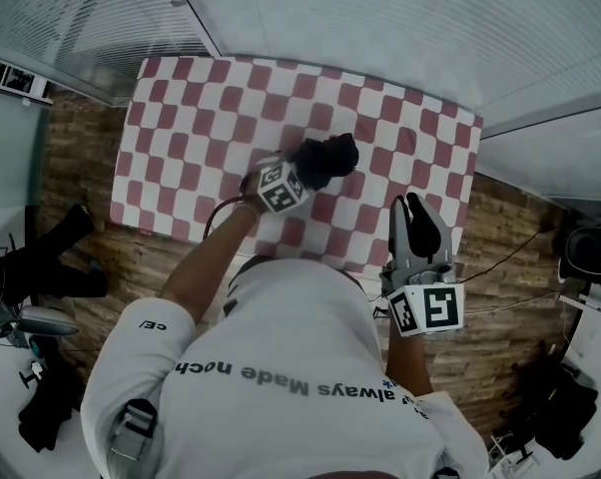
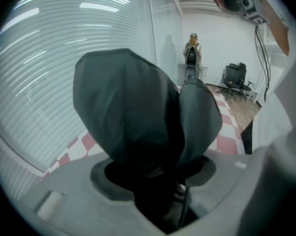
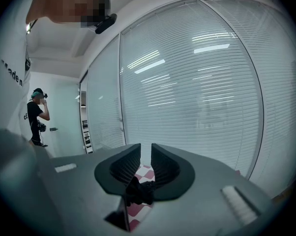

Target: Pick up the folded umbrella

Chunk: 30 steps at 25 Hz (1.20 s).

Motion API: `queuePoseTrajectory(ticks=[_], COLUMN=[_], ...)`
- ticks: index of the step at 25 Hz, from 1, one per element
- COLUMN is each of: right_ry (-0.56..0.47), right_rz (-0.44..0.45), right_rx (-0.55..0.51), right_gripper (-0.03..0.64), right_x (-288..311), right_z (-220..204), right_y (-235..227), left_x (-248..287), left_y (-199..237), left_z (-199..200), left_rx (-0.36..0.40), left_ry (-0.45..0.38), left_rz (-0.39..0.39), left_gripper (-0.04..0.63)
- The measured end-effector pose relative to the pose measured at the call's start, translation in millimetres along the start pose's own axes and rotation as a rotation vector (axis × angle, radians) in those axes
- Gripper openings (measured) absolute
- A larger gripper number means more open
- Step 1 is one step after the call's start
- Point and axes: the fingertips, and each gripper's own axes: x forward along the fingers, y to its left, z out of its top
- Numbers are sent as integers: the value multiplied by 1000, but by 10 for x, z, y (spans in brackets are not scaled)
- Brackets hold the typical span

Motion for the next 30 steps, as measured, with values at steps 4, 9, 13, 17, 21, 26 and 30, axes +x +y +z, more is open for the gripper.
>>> queuePoseTrajectory(ticks=[4,9,13,17,21,26,30], right_ry=[-6,-18,-20,-29,-34,-38,-40], right_rz=[9,24,35,38,47,59,64], right_rx=[-10,-25,-42,-50,-53,-60,-68], right_gripper=[67,67,67,67,67,66,66], right_x=[28,55,68,73,84,82,66], right_z=[36,108,141,189,217,243,266], right_y=[14,36,60,45,73,130,150], left_x=[-439,-1038,-1579,-2057,-2449,-2892,-3131], left_y=[172,342,392,417,398,361,307], left_z=[387,836,1208,1448,1579,1724,1811], left_rx=[-100,-163,-181,-217,-228,-277,-272], left_ry=[-151,-328,-467,-598,-697,-846,-893], left_rz=[69,164,214,264,323,369,397], left_gripper=[252,252,253,253,253,253,253])
